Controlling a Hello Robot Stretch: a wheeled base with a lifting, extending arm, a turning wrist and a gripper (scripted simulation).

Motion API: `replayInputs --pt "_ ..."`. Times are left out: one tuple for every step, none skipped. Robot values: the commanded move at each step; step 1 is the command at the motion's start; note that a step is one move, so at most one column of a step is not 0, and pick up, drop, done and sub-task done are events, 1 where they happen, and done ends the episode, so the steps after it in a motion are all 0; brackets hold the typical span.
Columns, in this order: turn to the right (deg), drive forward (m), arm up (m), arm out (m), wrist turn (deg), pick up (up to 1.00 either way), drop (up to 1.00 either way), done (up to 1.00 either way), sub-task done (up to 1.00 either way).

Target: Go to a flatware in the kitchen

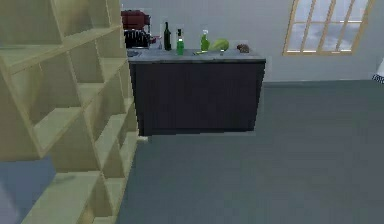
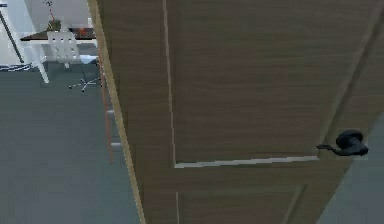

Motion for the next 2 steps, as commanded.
replayInputs --pt "0.0 1.00 0.00 0.00 0.0 0.00 0.00 0.00 0.00" --pt "0.0 0.70 0.00 0.00 0.0 0.00 0.00 0.00 0.00"
